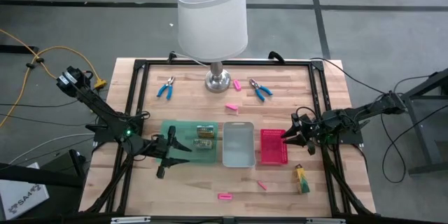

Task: Pick & Place School Supplies
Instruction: Put the yellow box of crayons into the green bin

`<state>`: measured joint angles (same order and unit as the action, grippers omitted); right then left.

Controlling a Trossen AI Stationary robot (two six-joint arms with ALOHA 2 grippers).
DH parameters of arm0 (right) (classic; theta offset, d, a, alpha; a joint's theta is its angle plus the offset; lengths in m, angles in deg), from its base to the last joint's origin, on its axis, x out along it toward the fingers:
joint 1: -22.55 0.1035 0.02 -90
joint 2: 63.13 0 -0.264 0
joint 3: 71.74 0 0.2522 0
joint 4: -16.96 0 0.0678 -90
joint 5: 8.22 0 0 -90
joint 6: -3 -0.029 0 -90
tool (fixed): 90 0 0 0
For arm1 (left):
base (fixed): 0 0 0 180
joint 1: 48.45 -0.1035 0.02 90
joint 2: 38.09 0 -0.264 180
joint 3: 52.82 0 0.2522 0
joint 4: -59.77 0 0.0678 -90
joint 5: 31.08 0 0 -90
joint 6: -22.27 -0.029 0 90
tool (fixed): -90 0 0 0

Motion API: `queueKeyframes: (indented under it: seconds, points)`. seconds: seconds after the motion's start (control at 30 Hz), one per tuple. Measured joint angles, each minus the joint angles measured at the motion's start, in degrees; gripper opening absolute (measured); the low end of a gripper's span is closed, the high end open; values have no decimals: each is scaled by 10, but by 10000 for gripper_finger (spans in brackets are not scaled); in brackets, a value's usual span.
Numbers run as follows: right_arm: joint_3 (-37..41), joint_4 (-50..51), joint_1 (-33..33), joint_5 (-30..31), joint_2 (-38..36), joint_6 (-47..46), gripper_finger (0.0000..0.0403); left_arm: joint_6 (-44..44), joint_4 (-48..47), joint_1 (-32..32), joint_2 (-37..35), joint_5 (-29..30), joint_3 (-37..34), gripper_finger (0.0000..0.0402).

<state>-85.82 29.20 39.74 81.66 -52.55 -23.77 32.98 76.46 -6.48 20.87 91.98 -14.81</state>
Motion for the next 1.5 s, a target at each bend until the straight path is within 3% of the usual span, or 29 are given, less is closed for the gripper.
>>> queueKeyframes:
  seconds: [0.4,0.63,0.87,1.23,1.5]
  points:
    - [0,-7,0,1,0,-30,111,0,0,0,0,0,0,169]
    - [-3,-126,0,7,0,14,111,0,0,0,0,0,0,169]
    - [-55,-138,12,47,18,39,111,0,0,0,0,0,0,169]
    - [-151,-118,84,91,202,23,111,0,0,0,0,0,0,169]
    - [-255,-2,145,104,338,-120,111,0,0,0,0,0,0,169]
